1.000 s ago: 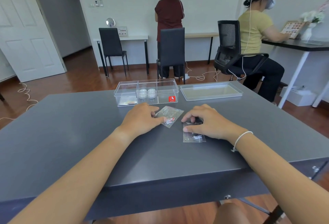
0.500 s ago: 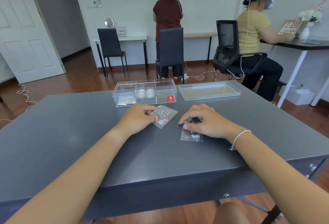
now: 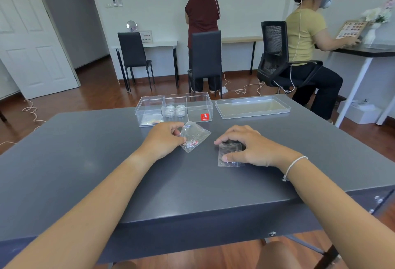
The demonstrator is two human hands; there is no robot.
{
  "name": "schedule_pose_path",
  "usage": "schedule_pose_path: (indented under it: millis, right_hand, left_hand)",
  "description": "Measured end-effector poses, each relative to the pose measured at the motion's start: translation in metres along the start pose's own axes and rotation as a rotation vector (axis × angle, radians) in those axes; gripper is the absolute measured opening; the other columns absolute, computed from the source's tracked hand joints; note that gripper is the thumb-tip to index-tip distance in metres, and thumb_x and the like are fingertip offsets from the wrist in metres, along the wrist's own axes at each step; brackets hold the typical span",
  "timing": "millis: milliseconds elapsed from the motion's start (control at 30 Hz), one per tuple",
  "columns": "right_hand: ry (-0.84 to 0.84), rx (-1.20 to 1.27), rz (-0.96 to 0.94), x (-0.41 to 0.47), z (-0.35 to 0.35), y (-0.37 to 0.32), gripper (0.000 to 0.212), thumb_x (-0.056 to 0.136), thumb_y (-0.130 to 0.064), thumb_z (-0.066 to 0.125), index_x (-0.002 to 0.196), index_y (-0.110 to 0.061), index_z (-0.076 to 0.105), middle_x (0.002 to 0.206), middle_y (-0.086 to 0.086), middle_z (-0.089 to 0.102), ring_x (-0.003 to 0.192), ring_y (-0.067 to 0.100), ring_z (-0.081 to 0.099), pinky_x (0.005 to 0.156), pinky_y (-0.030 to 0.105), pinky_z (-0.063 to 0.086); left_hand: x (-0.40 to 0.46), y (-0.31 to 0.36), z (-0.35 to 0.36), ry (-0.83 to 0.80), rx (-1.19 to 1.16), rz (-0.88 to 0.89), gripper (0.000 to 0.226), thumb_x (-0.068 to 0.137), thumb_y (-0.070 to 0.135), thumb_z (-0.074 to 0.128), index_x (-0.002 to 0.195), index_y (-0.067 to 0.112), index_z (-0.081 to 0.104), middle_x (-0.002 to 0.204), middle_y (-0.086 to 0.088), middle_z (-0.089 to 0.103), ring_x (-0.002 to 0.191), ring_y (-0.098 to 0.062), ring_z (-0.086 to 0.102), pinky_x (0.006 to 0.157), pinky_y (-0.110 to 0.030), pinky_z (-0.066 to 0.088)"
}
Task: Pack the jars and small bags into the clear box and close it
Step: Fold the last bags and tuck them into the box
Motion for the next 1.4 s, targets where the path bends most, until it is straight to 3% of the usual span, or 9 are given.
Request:
schedule_pose_path:
  millis: [200,433,600,800,1000,1233,1400]
  right_hand:
    - [0.092,-0.081,0.074,0.002,-0.003,0.005,0.051,0.076,-0.052,0.062,0.123,-0.037,0.050,0.116,-0.012,0.046,0.115,0.013,0.034,0.103,0.038,0.026]
    - [0.105,-0.069,0.063,0.003,-0.003,0.005,0.035,0.076,-0.049,0.063,0.108,-0.036,0.058,0.112,-0.012,0.046,0.114,0.013,0.034,0.102,0.037,0.023]
    - [0.097,-0.083,0.057,0.002,-0.002,0.005,0.037,0.080,-0.044,0.060,0.115,-0.037,0.055,0.115,-0.011,0.046,0.117,0.014,0.033,0.103,0.038,0.021]
    - [0.071,-0.103,0.048,0.003,0.000,0.003,0.035,0.083,-0.040,0.058,0.117,-0.038,0.053,0.111,-0.012,0.041,0.118,0.015,0.029,0.100,0.034,0.016]
    - [0.047,-0.072,-0.003,0.001,0.000,0.000,0.015,0.085,-0.037,0.056,0.097,-0.046,0.054,0.111,-0.010,0.043,0.111,0.011,0.028,0.098,0.033,0.013]
    - [0.045,-0.051,-0.034,0.001,0.000,-0.004,0.015,0.086,-0.030,0.056,0.082,-0.044,0.051,0.110,-0.009,0.046,0.109,0.012,0.031,0.100,0.035,0.015]
    - [0.076,-0.005,-0.047,-0.001,-0.002,-0.004,0.011,0.086,-0.027,0.056,0.089,-0.038,0.059,0.110,-0.011,0.050,0.112,0.012,0.033,0.104,0.036,0.017]
  left_hand:
    - [-0.001,0.000,-0.001,-0.003,-0.012,-0.004,0.048,0.078,0.010,0.065,0.124,0.018,0.056,0.073,0.012,0.052,0.069,-0.003,0.050,0.062,-0.015,0.036]
    - [-0.002,0.001,-0.003,0.020,-0.065,-0.001,0.030,0.076,0.006,0.063,0.097,0.026,0.058,0.076,0.008,0.052,0.069,-0.005,0.050,0.060,-0.016,0.038]
    - [-0.003,0.003,-0.004,0.038,-0.070,0.024,0.023,0.075,0.007,0.064,0.085,0.026,0.058,0.076,0.011,0.051,0.067,-0.002,0.048,0.053,-0.006,0.038]
    - [-0.004,0.005,-0.004,0.073,-0.105,0.059,0.015,0.077,0.013,0.065,0.077,0.026,0.058,0.079,0.008,0.057,0.070,-0.008,0.051,0.063,-0.016,0.039]
    - [-0.005,0.006,-0.007,0.092,-0.150,0.071,0.018,0.077,0.019,0.068,0.070,0.030,0.056,0.077,0.011,0.057,0.068,-0.003,0.052,0.064,-0.017,0.039]
    - [-0.005,0.007,-0.006,0.093,-0.171,0.075,0.018,0.076,0.016,0.070,0.068,0.027,0.057,0.073,0.008,0.058,0.064,-0.005,0.052,0.061,-0.015,0.041]
    - [-0.004,0.006,-0.007,0.103,-0.174,0.085,0.019,0.075,0.017,0.071,0.068,0.027,0.056,0.071,0.009,0.056,0.063,-0.003,0.051,0.053,-0.005,0.039]
Point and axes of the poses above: each hand's wrist, its own x-axis towards the middle knuckle, its own z-axis out of the palm, y = z × x, the point moved 4 cm from there along x, towards the middle knuckle
